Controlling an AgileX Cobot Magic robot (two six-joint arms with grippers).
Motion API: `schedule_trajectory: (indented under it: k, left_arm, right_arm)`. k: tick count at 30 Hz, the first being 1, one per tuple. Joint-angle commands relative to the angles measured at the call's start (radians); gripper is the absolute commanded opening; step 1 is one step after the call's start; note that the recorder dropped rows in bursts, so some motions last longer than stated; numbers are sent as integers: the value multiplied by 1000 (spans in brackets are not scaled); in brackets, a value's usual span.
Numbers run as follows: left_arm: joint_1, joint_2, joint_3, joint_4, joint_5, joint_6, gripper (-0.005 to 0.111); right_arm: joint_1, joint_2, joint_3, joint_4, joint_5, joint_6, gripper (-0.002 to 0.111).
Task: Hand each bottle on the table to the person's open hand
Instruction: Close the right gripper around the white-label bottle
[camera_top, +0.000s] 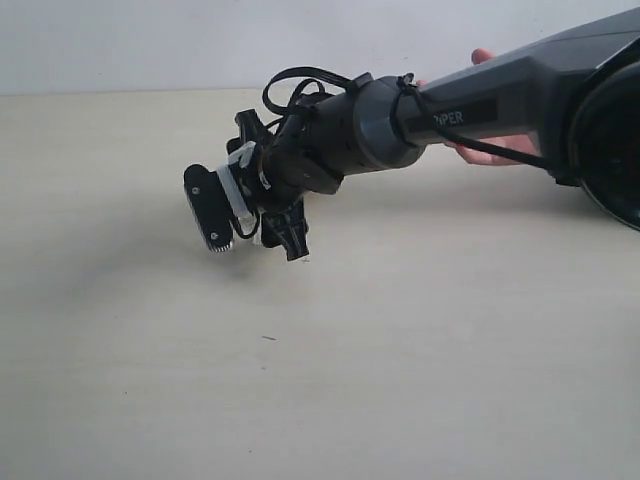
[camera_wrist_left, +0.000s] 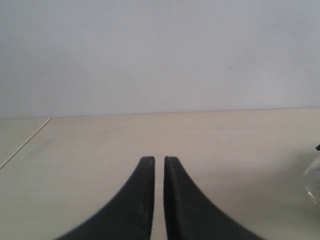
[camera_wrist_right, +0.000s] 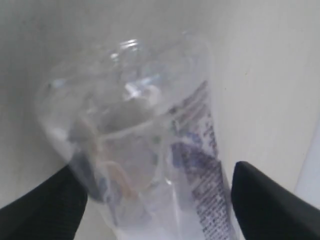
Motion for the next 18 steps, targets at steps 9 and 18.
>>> schedule_trajectory:
  k: [9, 18]
  left_arm:
    - [3, -6, 4, -3, -10, 0, 10]
    - [3, -6, 4, -3, -10, 0, 10]
  right_arm:
    - [2, -3, -6, -20, -9, 5, 11]
    - [14, -62, -6, -38, 26, 5, 0]
